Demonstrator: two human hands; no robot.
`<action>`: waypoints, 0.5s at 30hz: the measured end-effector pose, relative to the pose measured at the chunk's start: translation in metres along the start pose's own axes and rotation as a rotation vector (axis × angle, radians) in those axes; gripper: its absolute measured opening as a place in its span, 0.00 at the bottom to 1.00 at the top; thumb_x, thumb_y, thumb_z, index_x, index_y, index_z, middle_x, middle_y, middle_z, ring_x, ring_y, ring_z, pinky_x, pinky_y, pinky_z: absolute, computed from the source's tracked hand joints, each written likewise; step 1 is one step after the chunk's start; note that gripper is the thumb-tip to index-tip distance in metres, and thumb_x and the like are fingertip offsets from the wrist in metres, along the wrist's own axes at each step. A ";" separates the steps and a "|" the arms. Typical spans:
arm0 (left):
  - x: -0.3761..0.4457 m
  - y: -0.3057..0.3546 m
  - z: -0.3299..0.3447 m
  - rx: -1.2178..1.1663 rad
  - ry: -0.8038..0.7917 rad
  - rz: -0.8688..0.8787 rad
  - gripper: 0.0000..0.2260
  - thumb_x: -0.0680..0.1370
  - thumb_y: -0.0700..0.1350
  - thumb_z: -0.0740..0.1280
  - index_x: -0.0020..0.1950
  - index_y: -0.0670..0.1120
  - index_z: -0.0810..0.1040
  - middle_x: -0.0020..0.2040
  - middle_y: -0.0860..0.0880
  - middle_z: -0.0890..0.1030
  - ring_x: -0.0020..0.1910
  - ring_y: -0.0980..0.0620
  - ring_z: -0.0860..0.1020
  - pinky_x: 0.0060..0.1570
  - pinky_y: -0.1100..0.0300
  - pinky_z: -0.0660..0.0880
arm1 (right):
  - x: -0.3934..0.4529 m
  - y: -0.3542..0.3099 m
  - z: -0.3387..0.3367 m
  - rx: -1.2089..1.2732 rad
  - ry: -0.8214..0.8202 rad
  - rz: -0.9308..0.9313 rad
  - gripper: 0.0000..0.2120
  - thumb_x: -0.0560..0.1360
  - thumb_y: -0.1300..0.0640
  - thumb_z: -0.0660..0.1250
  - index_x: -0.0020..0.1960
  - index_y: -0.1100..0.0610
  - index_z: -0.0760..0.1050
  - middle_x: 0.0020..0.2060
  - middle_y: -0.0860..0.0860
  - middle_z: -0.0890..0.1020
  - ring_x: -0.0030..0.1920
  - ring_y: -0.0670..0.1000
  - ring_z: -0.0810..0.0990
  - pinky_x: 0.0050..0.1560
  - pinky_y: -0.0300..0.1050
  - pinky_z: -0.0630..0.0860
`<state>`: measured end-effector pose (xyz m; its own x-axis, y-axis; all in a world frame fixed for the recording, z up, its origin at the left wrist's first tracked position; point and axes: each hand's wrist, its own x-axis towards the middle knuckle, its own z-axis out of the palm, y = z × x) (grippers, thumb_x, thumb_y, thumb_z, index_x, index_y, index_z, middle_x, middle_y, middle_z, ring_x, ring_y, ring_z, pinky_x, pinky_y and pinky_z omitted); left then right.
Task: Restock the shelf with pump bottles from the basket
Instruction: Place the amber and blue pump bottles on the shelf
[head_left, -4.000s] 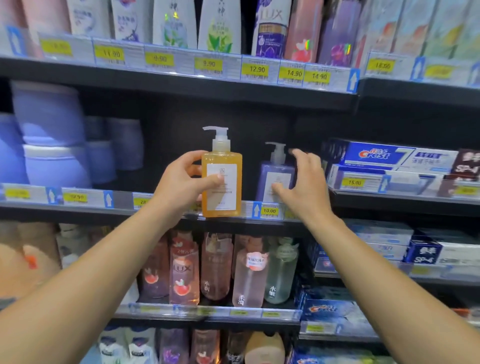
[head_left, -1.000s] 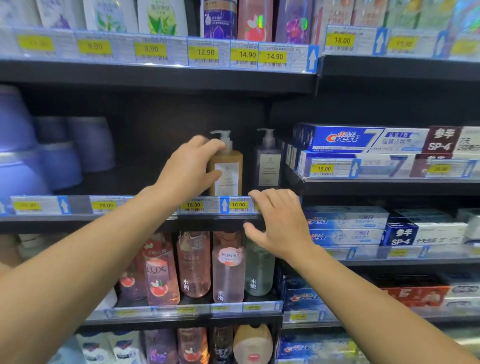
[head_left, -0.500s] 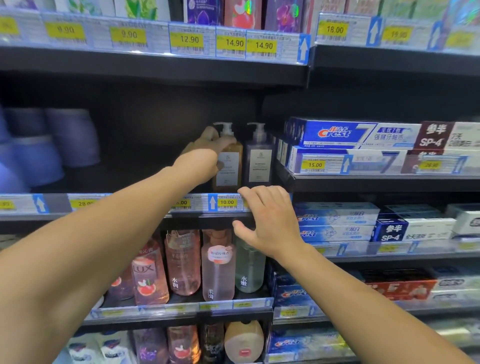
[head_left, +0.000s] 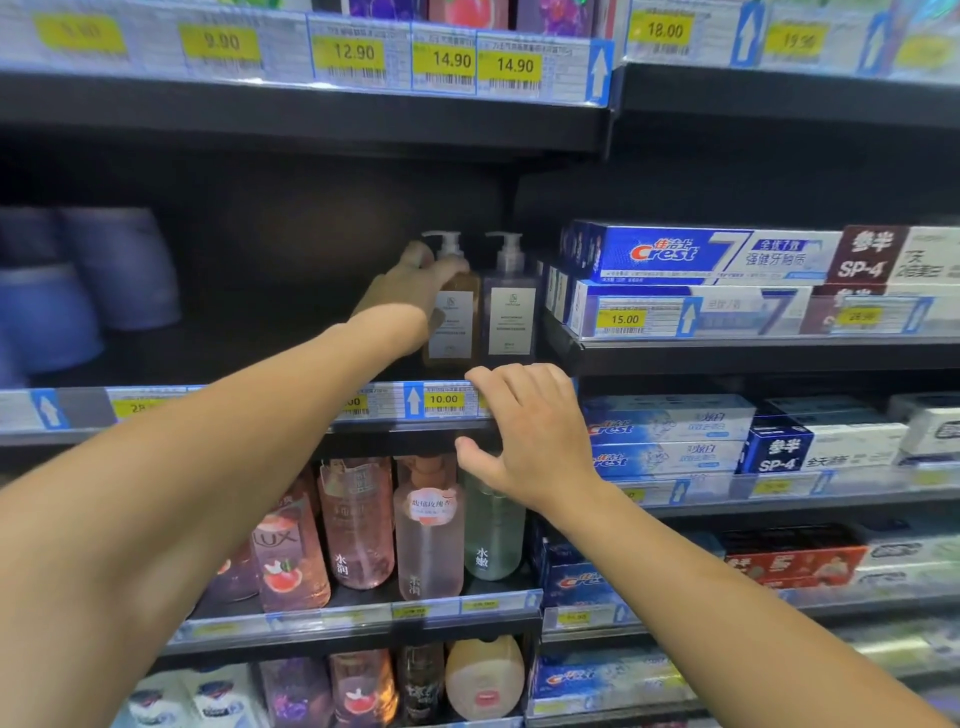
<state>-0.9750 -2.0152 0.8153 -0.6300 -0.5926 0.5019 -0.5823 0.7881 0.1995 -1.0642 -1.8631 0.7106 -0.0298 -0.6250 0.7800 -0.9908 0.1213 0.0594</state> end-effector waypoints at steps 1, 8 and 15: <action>0.000 0.000 0.000 -0.005 0.001 -0.001 0.28 0.76 0.38 0.68 0.73 0.56 0.65 0.72 0.46 0.62 0.66 0.39 0.70 0.65 0.44 0.72 | 0.000 0.000 0.000 -0.001 -0.006 0.003 0.26 0.69 0.40 0.64 0.62 0.53 0.72 0.50 0.48 0.77 0.51 0.52 0.72 0.60 0.47 0.62; -0.006 -0.003 -0.011 0.004 -0.046 0.014 0.31 0.76 0.43 0.70 0.76 0.59 0.62 0.74 0.47 0.64 0.69 0.42 0.69 0.64 0.46 0.72 | 0.001 -0.003 -0.005 0.009 -0.038 0.004 0.27 0.69 0.41 0.66 0.63 0.54 0.72 0.51 0.48 0.77 0.53 0.52 0.73 0.63 0.47 0.62; -0.066 -0.034 -0.033 -0.013 0.092 0.100 0.28 0.76 0.52 0.69 0.75 0.51 0.66 0.69 0.48 0.75 0.66 0.48 0.74 0.63 0.51 0.74 | -0.005 -0.027 -0.015 -0.025 -0.140 0.102 0.32 0.73 0.45 0.66 0.74 0.55 0.64 0.69 0.52 0.70 0.73 0.55 0.62 0.76 0.55 0.49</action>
<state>-0.8964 -1.9970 0.8034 -0.6344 -0.4938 0.5947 -0.5121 0.8448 0.1551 -1.0353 -1.8514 0.7147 -0.1496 -0.7099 0.6883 -0.9782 0.2076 0.0015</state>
